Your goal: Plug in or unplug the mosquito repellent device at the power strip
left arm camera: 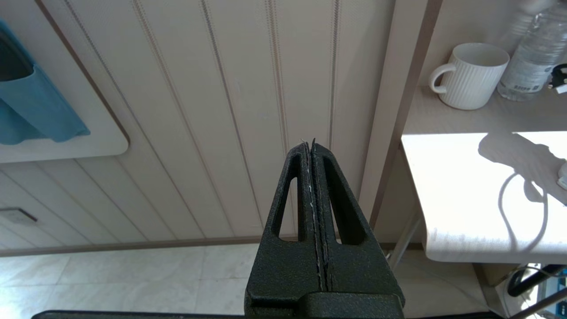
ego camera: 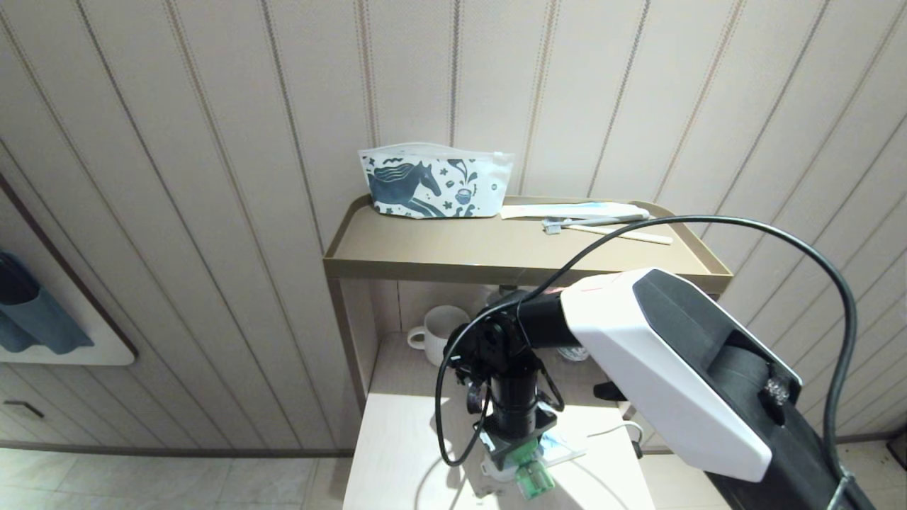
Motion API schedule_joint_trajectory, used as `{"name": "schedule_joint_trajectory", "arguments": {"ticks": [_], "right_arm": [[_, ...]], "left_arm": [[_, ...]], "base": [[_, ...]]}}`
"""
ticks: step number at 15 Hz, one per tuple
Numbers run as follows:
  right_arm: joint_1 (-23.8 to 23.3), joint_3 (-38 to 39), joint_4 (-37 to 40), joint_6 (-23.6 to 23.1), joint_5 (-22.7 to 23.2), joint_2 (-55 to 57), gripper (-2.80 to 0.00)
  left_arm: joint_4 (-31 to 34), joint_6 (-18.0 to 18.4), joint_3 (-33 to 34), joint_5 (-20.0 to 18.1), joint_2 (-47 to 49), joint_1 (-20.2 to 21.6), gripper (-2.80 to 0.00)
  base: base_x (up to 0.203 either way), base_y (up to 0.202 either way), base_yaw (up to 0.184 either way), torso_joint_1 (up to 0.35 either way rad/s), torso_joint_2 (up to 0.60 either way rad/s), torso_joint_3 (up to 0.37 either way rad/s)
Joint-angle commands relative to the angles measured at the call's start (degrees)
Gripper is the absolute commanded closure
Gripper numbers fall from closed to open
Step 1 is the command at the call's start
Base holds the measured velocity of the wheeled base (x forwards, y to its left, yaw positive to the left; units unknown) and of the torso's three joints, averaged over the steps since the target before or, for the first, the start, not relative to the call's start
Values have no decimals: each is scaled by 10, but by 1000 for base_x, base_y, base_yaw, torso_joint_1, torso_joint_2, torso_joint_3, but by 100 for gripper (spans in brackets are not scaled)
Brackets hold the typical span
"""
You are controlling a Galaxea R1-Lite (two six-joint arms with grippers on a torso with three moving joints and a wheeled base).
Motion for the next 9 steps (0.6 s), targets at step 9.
{"name": "schedule_joint_trajectory", "arguments": {"ticks": [9], "right_arm": [[2, 0, 3, 2, 2, 1, 0]], "left_arm": [[0, 0, 0, 0, 1, 0, 0]], "base": [[0, 0, 0, 0, 0, 0]]}}
